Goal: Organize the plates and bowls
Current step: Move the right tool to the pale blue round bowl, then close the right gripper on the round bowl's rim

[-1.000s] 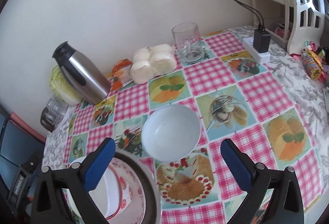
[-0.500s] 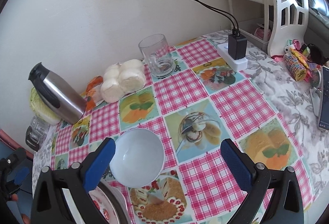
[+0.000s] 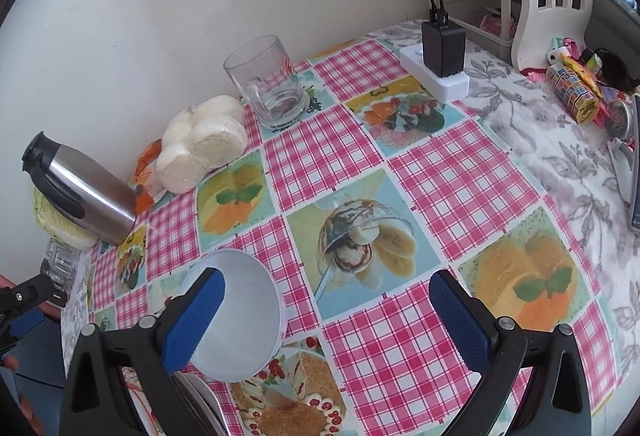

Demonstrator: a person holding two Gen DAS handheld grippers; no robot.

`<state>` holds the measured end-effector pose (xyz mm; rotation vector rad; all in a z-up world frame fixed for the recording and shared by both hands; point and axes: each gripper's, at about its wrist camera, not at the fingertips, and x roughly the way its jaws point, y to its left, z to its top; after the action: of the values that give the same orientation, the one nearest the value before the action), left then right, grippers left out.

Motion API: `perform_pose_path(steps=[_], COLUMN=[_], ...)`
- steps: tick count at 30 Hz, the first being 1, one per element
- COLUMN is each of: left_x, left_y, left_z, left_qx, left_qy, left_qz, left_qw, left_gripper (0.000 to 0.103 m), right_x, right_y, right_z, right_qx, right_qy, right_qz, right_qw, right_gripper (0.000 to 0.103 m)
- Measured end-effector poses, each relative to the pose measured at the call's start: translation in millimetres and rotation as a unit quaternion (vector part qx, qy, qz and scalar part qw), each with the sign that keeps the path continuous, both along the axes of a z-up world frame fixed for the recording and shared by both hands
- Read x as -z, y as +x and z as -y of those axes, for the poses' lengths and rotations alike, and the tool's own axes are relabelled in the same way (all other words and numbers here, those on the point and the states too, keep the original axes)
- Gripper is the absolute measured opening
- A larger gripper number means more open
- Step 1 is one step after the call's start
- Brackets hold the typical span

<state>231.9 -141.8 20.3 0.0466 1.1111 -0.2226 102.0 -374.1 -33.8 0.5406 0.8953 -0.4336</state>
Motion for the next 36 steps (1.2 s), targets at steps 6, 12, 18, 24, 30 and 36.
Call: perform_pose_path(steps=[6,12,18,24,30,36], left_x=[14.1,48.6,82.7,105.7,120.7,126.8], left_y=[13.0,23.2,27.8,32.1,33.8,35.5], left_z=[35.9,67.2,86.7,92.7,95.3,95.4], left_qx=[0.017,0.022,0.029,0.025,0.02,0.014], left_qy=[0.01,0.029,0.042,0.052,0.058,0.054], left_qz=[-0.033,-0.082,-0.122,-0.143,-0.155,-0.165], left_qw=[0.9993,0.9959,0.9912,0.9881,0.9859,0.9848], left_gripper=[0.102,0.075,0.051,0.035,0.032,0.031], right_x=[15.3,31.1,42.7,51.1,60.4,70.2], right_y=[12.8,19.0,23.0,30.6,37.1,41.8], right_z=[2.7,0.1,-5.3,-17.7,-25.9,-32.9], right_qx=[-0.006,-0.01,-0.02,-0.044,-0.065,-0.076], right_qy=[0.016,0.026,0.042,0.049,0.064,0.077], right_qz=[-0.018,-0.041,-0.054,-0.067,-0.063,-0.065], right_qw=[1.0,0.999,0.997,0.996,0.994,0.992], right_gripper=[0.103,0.102,0.081,0.052,0.029,0.01])
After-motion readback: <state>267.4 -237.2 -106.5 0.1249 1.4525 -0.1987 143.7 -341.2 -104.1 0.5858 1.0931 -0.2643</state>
